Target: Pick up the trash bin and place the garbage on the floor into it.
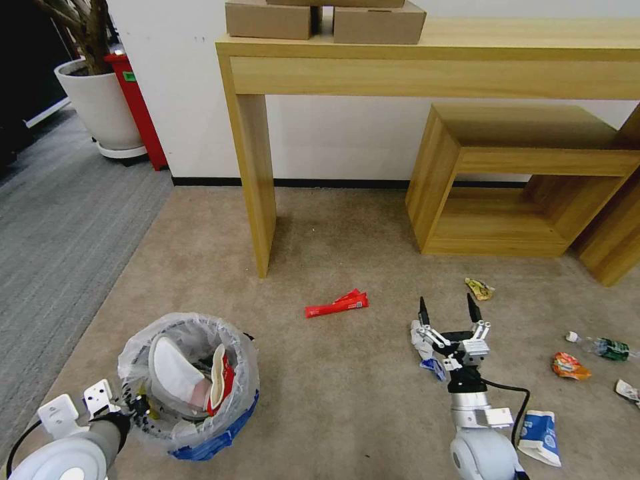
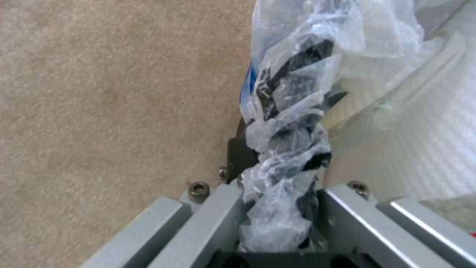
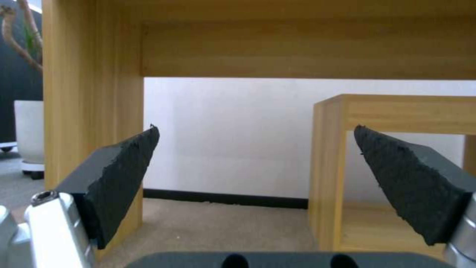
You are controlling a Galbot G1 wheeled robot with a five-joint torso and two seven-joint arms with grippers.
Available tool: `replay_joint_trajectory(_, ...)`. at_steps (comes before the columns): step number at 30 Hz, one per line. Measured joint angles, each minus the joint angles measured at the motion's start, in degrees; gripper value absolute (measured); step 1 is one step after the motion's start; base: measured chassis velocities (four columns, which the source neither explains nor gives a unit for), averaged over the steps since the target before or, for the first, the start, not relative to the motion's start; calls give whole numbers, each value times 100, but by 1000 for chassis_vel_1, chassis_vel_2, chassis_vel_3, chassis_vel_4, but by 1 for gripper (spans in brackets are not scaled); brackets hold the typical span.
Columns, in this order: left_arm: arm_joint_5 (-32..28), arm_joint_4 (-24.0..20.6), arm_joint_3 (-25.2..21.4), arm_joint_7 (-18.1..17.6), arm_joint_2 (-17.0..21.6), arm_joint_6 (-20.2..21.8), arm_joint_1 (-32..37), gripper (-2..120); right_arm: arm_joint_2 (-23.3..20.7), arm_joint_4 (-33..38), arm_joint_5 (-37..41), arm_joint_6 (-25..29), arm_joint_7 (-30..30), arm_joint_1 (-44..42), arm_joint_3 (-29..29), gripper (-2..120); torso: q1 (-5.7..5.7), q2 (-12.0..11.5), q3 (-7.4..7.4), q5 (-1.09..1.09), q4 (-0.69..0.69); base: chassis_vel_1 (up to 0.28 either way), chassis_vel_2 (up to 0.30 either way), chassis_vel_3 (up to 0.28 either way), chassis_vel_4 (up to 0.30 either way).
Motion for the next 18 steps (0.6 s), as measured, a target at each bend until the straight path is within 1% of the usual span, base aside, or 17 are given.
replay_joint_trajectory(9, 28, -1, 14, -1, -85, -1, 9, 0, -3, -96, -40, -8, 2, 104, -114, 100, 1, 0, 1, 0, 0, -144, 161, 145, -153)
replay_joint_trajectory(13, 28, 38, 18, 0, -66, -3, -14, 0, 2, -233, -102, 130, -54, 167, -127, 100, 2, -1, 2, -1, 0, -132, 151, 142, -149)
replay_joint_trajectory(18, -27, 77, 19, -5, 2, -7, -43, 0, -3, -302, -116, 172, -66, 266, -126, 100, 2, -2, 2, 0, 0, -73, 67, 74, -67)
